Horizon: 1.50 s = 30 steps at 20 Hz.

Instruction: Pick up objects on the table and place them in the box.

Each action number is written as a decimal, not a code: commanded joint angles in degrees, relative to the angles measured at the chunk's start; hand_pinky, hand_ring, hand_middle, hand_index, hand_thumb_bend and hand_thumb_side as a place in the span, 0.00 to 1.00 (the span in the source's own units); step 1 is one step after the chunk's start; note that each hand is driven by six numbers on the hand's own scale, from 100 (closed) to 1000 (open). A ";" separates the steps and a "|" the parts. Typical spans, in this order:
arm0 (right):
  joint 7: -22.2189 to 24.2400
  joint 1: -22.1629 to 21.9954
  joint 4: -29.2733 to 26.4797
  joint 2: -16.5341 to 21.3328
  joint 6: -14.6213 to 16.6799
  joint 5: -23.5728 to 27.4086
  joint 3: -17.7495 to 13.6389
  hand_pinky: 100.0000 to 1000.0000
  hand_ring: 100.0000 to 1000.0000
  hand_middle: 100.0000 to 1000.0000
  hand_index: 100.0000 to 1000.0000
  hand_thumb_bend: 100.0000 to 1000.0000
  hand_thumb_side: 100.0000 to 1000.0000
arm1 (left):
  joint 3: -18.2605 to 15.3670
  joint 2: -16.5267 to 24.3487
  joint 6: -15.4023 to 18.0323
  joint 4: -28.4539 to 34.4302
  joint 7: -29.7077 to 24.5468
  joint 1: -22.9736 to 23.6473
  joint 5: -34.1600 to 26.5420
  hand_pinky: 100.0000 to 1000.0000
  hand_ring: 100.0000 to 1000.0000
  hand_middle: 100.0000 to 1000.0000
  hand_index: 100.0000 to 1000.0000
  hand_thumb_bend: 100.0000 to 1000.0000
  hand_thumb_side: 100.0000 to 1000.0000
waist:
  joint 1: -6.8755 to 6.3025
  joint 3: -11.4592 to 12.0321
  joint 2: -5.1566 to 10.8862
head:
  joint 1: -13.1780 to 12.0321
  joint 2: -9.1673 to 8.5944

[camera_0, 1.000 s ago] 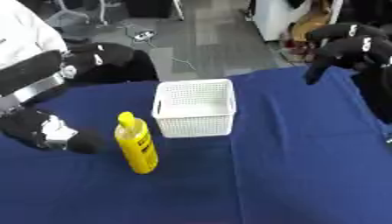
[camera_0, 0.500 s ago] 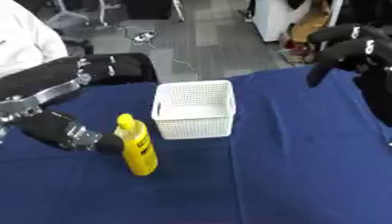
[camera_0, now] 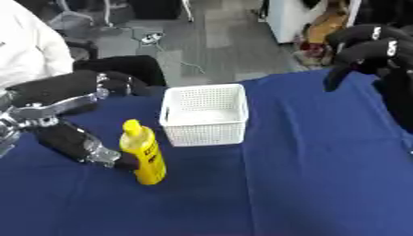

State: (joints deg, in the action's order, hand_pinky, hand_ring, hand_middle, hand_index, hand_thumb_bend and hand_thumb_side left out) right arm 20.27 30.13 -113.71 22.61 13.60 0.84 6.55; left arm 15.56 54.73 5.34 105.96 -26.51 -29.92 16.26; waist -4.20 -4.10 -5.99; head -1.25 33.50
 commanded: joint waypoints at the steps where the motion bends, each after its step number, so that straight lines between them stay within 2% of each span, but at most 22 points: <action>1: 0.07 1.27 -0.88 0.01 0.01 0.14 -0.29 0.50 0.46 0.78 0.73 0.27 1.00 | -0.38 0.78 -0.14 -0.37 -1.98 -1.10 -0.47 0.79 0.82 0.87 0.94 0.72 0.82 | -0.03 -0.15 0.66 | -0.50 -0.95; 17: 0.33 1.75 -0.88 -0.34 0.00 0.44 -0.08 0.50 0.46 0.78 0.73 0.27 1.00 | -0.39 -0.22 -1.84 -4.80 -6.63 -3.09 -0.46 0.77 0.79 0.80 0.94 0.69 0.81 | -0.14 -0.57 0.47 | -0.96 -0.44; 20: 0.38 1.80 -0.88 -0.36 0.00 0.48 -0.08 0.51 0.46 0.78 0.73 0.27 1.00 | -0.32 -0.38 -1.82 -5.77 -7.23 -3.20 -0.17 0.74 0.77 0.80 0.94 0.69 0.81 | -0.16 -0.60 0.44 | -0.98 -0.48; 30: 0.51 1.83 -0.88 -0.41 0.01 0.57 -0.07 0.51 0.46 0.78 0.73 0.27 1.00 | 0.21 -0.76 -1.48 -7.06 -9.05 -3.92 0.88 0.72 0.76 0.79 0.94 0.71 0.80 | -0.17 -0.63 0.43 | -1.15 -0.26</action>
State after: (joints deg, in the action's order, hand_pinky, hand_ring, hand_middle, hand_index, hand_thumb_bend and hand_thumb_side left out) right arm 20.72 30.66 -113.71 22.08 13.59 1.28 6.58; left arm 16.27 53.16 3.75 98.81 -35.22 -32.92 16.78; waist -4.47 -4.76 -6.23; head -1.99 33.54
